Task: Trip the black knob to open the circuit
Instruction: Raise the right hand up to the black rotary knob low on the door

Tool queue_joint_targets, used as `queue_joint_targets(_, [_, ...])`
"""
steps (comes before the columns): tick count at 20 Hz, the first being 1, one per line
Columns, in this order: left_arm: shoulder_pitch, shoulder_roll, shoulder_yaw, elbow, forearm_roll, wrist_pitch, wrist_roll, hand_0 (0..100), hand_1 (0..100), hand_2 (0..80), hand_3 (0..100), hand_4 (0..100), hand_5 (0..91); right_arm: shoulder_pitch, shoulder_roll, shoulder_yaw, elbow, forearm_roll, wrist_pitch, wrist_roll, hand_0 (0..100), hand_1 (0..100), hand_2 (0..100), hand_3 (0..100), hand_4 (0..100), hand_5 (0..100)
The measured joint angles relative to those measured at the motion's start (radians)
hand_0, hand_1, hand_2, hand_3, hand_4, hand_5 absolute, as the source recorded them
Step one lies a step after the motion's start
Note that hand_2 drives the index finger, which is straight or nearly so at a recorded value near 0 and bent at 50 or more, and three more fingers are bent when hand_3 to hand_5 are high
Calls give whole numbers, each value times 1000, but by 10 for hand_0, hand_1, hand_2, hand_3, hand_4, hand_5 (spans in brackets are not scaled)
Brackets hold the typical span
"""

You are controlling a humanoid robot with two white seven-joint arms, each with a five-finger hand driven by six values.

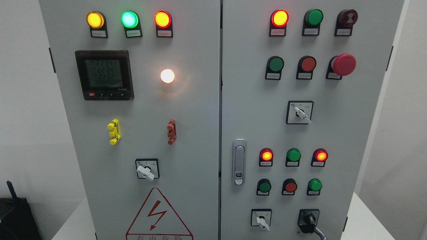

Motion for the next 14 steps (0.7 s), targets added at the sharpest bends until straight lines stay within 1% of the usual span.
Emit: queue_joint_targets(14, [0,0,0,0,0,0,0,120,389,0,0,0,0,0,0,34,-5,-1,-1,-4,0,0,13,1000,996,980])
